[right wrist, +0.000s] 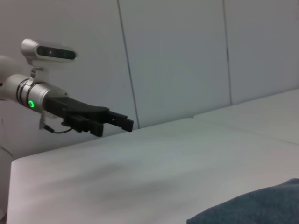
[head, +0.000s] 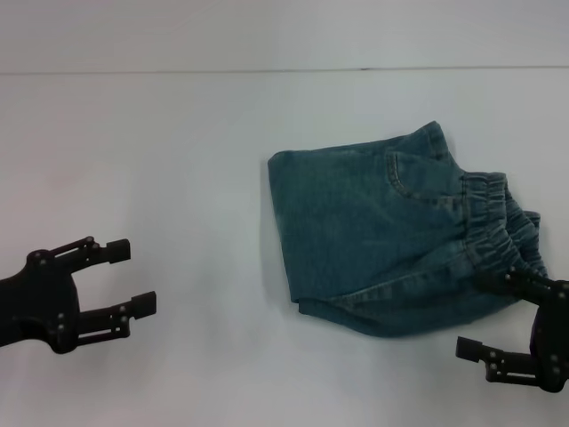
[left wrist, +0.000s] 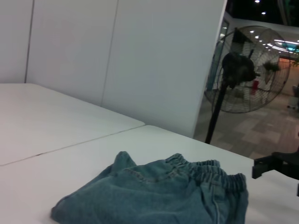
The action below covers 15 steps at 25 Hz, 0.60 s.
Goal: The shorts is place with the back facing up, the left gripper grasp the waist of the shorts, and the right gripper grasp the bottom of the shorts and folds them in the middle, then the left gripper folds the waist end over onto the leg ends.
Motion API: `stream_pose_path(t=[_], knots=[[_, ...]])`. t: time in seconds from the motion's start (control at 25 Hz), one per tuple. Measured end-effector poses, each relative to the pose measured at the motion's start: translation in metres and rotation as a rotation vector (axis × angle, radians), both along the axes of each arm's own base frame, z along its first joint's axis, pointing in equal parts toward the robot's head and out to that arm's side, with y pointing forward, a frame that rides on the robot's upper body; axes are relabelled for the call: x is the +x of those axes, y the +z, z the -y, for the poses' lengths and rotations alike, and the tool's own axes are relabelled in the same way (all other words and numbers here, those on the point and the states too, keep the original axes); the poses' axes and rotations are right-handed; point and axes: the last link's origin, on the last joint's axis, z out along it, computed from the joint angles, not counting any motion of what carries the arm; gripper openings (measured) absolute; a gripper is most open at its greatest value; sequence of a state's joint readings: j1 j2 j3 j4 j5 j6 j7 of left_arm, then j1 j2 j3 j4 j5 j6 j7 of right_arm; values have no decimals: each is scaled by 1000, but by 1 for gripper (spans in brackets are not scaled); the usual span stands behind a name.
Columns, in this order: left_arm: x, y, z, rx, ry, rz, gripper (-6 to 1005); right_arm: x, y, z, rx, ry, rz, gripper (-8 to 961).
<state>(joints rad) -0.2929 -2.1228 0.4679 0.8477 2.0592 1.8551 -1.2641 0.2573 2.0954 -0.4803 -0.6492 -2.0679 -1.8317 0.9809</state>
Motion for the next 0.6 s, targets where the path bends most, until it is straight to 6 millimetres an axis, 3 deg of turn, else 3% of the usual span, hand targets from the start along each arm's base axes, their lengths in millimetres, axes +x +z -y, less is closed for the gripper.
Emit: stream_pose_path(t=[0.6], knots=[[-9,-3,2,28,36,-27,851,-10,-8,-14,-4,36,0,907]])
